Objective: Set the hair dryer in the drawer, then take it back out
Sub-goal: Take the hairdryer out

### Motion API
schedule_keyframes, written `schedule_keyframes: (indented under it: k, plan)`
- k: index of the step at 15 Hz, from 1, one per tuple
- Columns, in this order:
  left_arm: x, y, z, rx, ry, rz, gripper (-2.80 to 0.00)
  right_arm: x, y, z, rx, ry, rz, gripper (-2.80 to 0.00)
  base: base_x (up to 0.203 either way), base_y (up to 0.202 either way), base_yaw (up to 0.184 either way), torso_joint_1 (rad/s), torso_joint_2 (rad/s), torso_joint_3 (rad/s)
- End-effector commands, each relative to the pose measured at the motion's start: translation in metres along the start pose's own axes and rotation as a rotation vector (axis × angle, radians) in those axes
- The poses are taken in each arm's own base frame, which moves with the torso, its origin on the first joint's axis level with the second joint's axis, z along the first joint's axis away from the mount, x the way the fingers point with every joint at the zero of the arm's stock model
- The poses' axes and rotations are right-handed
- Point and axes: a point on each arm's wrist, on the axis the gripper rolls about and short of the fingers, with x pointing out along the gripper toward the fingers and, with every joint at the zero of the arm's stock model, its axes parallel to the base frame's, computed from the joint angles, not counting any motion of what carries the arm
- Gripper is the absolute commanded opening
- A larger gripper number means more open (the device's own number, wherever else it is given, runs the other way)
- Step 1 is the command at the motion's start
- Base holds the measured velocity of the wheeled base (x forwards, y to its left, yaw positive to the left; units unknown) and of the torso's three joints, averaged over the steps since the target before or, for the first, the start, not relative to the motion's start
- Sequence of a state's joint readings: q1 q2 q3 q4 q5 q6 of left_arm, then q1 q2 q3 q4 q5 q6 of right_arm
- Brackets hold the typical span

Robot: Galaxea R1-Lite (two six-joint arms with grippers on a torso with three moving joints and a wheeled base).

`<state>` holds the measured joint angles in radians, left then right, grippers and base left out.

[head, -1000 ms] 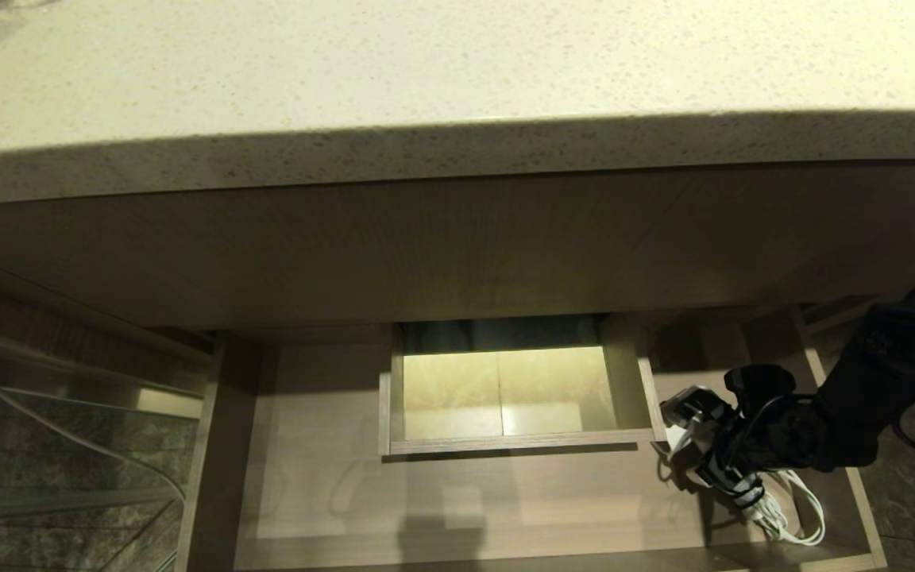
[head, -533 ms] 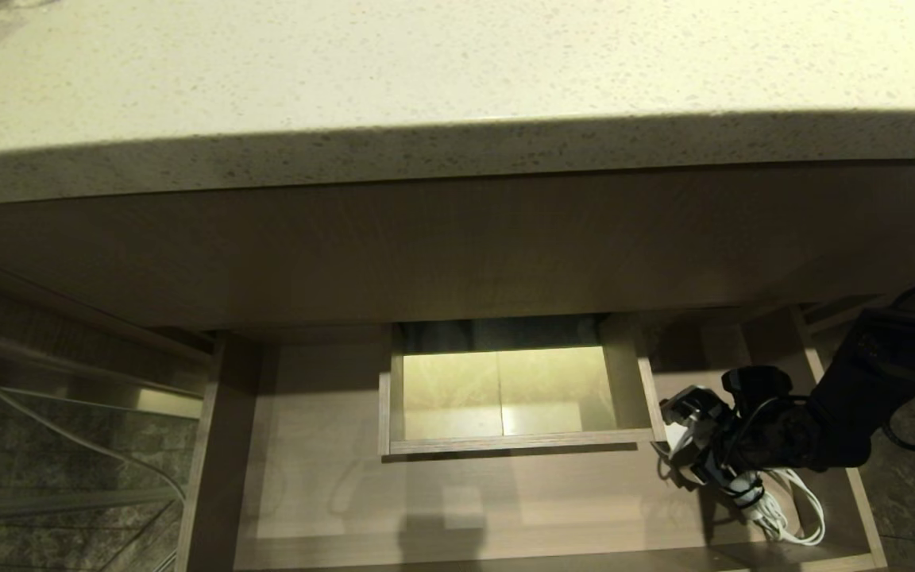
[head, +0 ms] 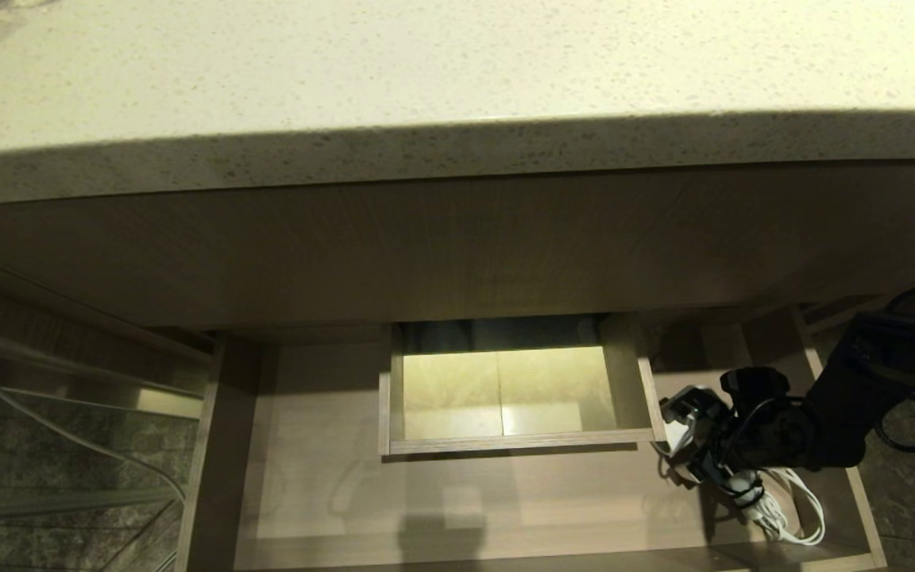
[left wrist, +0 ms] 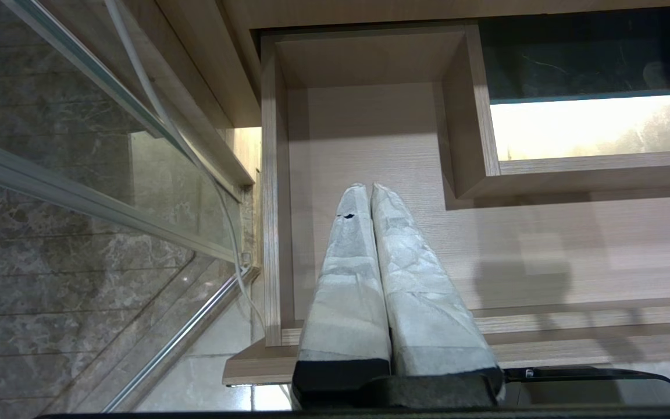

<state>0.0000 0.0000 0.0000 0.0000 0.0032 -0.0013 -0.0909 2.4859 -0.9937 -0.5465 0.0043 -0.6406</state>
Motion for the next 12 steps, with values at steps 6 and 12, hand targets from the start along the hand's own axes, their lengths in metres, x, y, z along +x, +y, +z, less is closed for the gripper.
schedule_keyframes:
  k: [6, 12]
  plan:
    - [0.000, 0.000, 0.000, 0.000, 0.000, 0.000, -2.80, -0.001, -0.003, 0.001, 0.001, -0.008, -0.008, -2.80, 0.000, 0.000, 0.000, 0.000, 0.00, 0.000]
    - [0.000, 0.000, 0.000, 0.000, 0.000, 0.000, -2.80, -0.017, -0.015, 0.008, 0.003, -0.031, -0.034, -2.80, 0.000, 0.000, 0.000, 0.000, 0.00, 0.000]
